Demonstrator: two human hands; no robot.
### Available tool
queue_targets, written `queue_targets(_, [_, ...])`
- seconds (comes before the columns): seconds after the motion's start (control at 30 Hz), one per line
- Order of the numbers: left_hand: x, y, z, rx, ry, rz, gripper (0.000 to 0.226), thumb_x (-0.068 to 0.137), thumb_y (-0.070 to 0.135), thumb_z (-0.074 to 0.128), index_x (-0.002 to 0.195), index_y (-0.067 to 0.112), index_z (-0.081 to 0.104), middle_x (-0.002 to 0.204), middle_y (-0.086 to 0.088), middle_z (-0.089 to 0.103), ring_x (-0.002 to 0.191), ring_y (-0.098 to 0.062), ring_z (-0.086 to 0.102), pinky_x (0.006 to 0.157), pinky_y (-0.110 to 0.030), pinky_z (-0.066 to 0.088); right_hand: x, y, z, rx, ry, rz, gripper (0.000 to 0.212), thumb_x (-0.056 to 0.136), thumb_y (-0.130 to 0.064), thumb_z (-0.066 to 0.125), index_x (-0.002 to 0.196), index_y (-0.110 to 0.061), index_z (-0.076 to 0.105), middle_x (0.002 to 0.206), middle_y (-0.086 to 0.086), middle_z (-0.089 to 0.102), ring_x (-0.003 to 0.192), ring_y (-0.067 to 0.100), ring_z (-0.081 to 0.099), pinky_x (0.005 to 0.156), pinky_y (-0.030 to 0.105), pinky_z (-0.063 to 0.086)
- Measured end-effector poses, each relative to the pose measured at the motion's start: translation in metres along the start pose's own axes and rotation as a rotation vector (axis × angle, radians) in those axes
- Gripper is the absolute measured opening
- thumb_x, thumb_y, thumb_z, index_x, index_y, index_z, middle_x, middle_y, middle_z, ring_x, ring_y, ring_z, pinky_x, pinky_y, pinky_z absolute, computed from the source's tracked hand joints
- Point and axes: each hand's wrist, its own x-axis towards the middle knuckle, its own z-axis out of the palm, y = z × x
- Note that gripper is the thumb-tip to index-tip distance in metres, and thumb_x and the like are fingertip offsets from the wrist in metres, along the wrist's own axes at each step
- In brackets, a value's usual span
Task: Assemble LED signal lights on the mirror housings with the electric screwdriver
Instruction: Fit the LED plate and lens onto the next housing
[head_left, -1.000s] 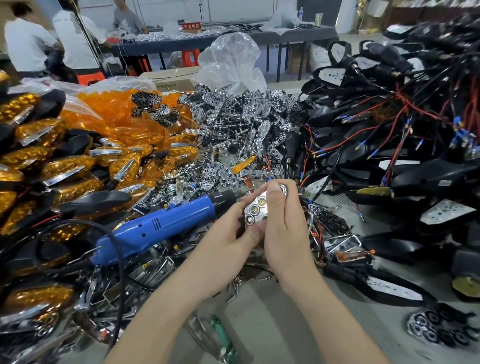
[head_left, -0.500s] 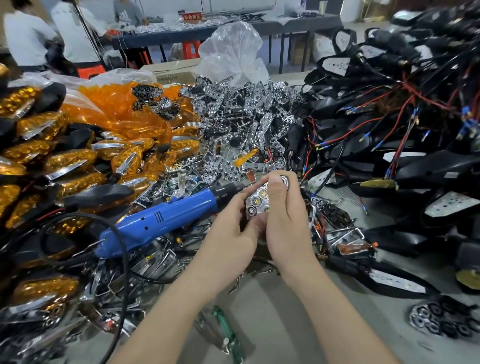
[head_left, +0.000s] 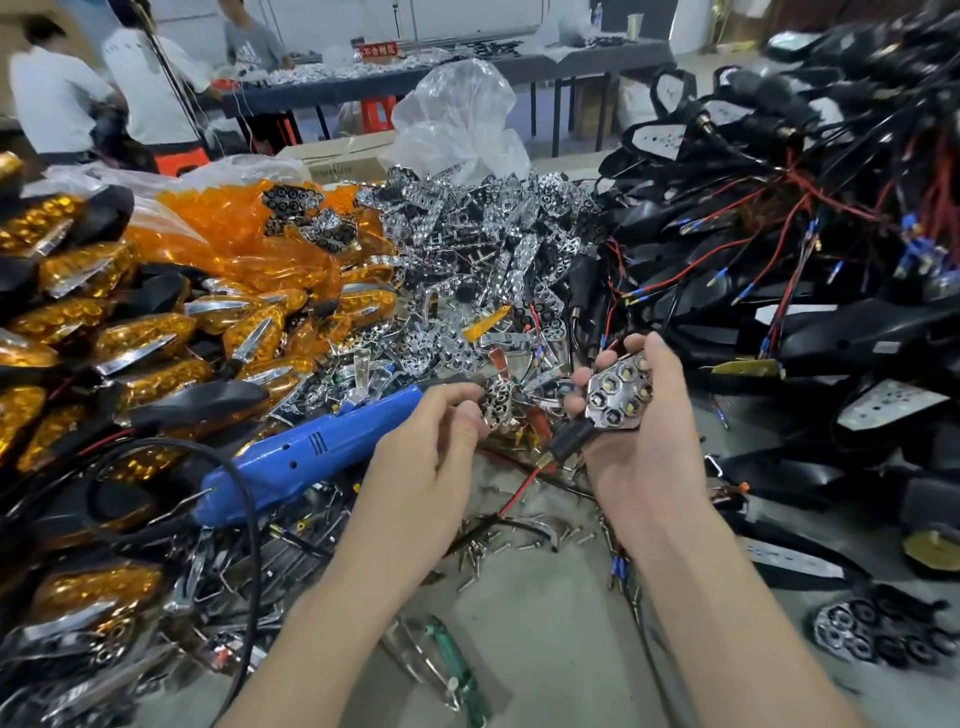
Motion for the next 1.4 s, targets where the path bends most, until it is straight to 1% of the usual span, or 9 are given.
queue_targets(0.13, [-0.001, -0.005, 0.005, 0.073, -0.037, 0.006, 0.021, 0.101, 0.05, 0.039, 0.115, 0.049, 0.054, 0.095, 0.028, 0.066, 0.075, 0.005, 0.061, 0.062, -0.018, 0.044, 0.002, 0.005, 0.002, -0.013, -0.061, 0.048, 0.005, 0.102, -0.016, 0.056, 0.098, -0.018, 0.059, 0.076, -0.001, 0.063, 0.064, 0.016, 0.065, 0.053, 0.027, 0.051])
queue_targets(0.3, [-0.002, -0.005, 0.007, 0.096, -0.036, 0.039, 0.021, 0.1, 0.049, 0.039, 0.115, 0.051, 0.054, 0.102, 0.031, 0.062, 0.086, 0.004, 0.063, 0.069, -0.008, 0.044, 0.001, 0.012, 0.002, -0.029, -0.161, 0.106, 0.026, 0.091, 0.005, 0.045, 0.095, -0.018, 0.058, 0.078, 0.0, 0.063, 0.072, 0.018, 0.064, 0.062, 0.03, 0.05])
queue_targets(0.4, [-0.002, -0.005, 0.007, 0.091, -0.029, 0.057, 0.019, 0.102, 0.044, 0.041, 0.116, 0.049, 0.054, 0.098, 0.027, 0.064, 0.078, 0.004, 0.061, 0.063, -0.009, 0.043, 0.001, 0.014, 0.002, -0.038, -0.199, 0.106, 0.03, 0.089, 0.008, 0.043, 0.096, -0.017, 0.058, 0.08, 0.002, 0.063, 0.073, 0.019, 0.064, 0.062, 0.03, 0.051])
queue_targets(0.57, [0.003, -0.001, -0.002, 0.098, 0.067, 0.088, 0.018, 0.102, 0.038, 0.045, 0.112, 0.047, 0.057, 0.093, 0.023, 0.066, 0.087, 0.0, 0.063, 0.068, -0.016, 0.047, -0.002, 0.024, 0.009, -0.134, -0.224, 0.089, 0.028, 0.095, 0.009, 0.048, 0.104, -0.016, 0.057, 0.082, 0.005, 0.068, 0.077, 0.021, 0.068, 0.064, 0.03, 0.056])
queue_targets(0.73, [0.027, -0.005, -0.049, 0.1, 0.19, -0.039, 0.018, 0.103, 0.032, 0.047, 0.113, 0.044, 0.055, 0.091, 0.022, 0.067, 0.084, -0.001, 0.062, 0.069, -0.019, 0.051, -0.007, 0.029, 0.014, -0.089, -0.315, 0.15, 0.023, 0.097, 0.003, 0.053, 0.109, -0.017, 0.06, 0.093, 0.007, 0.069, 0.088, 0.022, 0.07, 0.076, 0.029, 0.059])
queue_targets(0.9, [0.089, -0.033, -0.106, 0.454, 0.069, -0.168, 0.024, 0.103, 0.025, 0.046, 0.124, 0.022, 0.056, 0.104, 0.009, 0.063, 0.083, 0.0, 0.057, 0.066, -0.022, 0.046, -0.002, 0.033, 0.032, -0.054, -0.353, 0.205, 0.027, 0.096, 0.004, 0.052, 0.108, -0.019, 0.062, 0.099, 0.008, 0.068, 0.087, 0.022, 0.069, 0.08, 0.032, 0.054])
queue_targets(1.1, [0.134, -0.057, -0.095, 0.768, -0.191, -0.196, 0.037, 0.104, 0.019, 0.04, 0.14, 0.013, 0.049, 0.131, -0.009, 0.059, 0.09, -0.024, 0.063, 0.078, -0.039, 0.056, 0.002, 0.033, 0.026, 0.013, -0.342, 0.283, 0.024, 0.097, -0.001, 0.054, 0.113, -0.018, 0.061, 0.1, 0.006, 0.067, 0.089, 0.022, 0.068, 0.074, 0.029, 0.056])
queue_targets(1.3, [0.156, -0.054, -0.069, 0.875, -0.11, -0.29, 0.032, 0.101, 0.013, 0.043, 0.132, 0.002, 0.043, 0.115, -0.018, 0.063, 0.096, -0.034, 0.06, 0.087, -0.049, 0.052, 0.008, 0.034, 0.019, 0.022, -0.378, 0.283, 0.026, 0.093, -0.003, 0.057, 0.111, -0.02, 0.062, 0.097, 0.004, 0.066, 0.088, 0.022, 0.066, 0.073, 0.03, 0.055])
queue_targets(1.4, [0.155, -0.053, -0.064, 0.889, -0.095, -0.332, 0.043, 0.099, 0.008, 0.046, 0.14, 0.003, 0.036, 0.122, -0.021, 0.06, 0.107, -0.037, 0.058, 0.091, -0.053, 0.051, 0.01, 0.035, 0.018, 0.021, -0.366, 0.295, 0.025, 0.094, -0.003, 0.056, 0.112, -0.02, 0.061, 0.097, 0.004, 0.066, 0.087, 0.022, 0.067, 0.071, 0.03, 0.056])
